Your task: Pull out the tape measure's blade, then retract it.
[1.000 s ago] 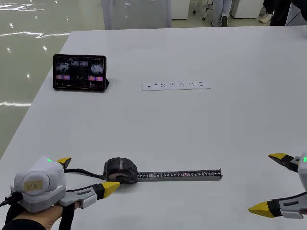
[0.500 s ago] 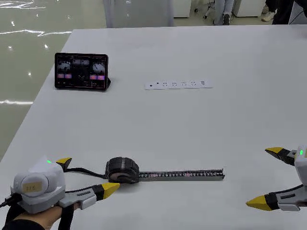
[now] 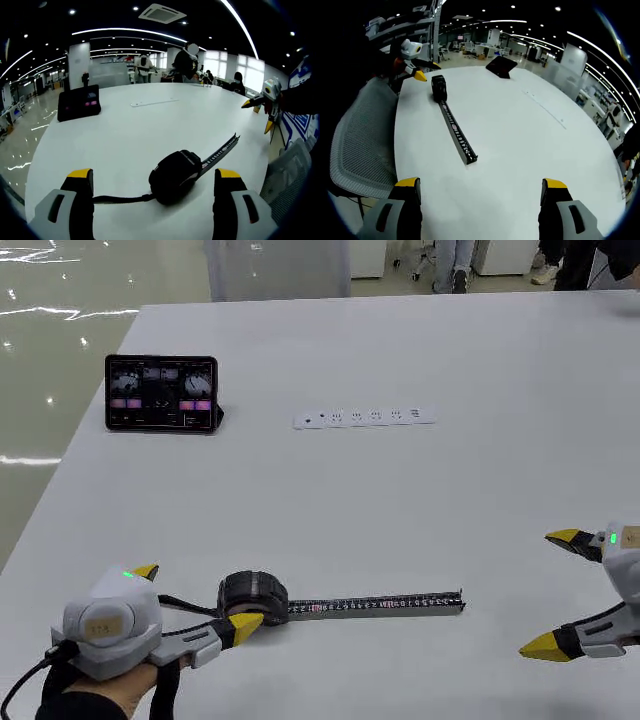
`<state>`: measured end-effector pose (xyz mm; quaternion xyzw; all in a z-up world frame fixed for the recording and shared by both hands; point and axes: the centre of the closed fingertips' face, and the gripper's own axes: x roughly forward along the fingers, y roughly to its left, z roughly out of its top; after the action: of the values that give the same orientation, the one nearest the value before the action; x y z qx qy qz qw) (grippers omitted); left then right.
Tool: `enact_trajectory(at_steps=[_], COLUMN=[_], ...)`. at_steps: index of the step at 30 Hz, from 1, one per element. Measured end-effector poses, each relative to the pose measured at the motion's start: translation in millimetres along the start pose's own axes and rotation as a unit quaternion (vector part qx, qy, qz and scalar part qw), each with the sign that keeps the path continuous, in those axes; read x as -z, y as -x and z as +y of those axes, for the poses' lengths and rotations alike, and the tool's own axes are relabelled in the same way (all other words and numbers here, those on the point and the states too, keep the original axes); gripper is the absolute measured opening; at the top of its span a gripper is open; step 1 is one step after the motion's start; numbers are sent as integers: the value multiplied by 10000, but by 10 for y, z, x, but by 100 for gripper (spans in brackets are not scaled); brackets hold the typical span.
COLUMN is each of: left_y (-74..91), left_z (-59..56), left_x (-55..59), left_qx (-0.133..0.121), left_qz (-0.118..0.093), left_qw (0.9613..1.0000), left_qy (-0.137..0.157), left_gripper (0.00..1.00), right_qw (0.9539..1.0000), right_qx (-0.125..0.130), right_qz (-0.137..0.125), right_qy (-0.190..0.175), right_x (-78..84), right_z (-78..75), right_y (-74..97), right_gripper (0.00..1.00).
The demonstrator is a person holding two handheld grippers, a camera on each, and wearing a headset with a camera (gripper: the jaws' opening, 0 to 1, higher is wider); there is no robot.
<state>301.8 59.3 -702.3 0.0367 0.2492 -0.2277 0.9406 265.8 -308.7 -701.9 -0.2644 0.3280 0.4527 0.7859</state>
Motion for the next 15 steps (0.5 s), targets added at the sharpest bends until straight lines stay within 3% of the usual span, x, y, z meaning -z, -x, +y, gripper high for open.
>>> enact_trajectory(at_steps=[6,15], left_y=[-173,-364], left_z=[-203,-267], left_x=[-15,11], left_qx=[-171,-444], left_qz=[15,-55], left_qw=[9998,9989], left_qy=[-94,125], left_gripper=[99,98], right_qw=[9994,9966], right_qx=[-219,-514], right_qz=[140,364], right_qy=[215,523], right_x=[-64,-140], right_z=[-44,-54], right_y=[-138,-396], right_gripper=[99,99])
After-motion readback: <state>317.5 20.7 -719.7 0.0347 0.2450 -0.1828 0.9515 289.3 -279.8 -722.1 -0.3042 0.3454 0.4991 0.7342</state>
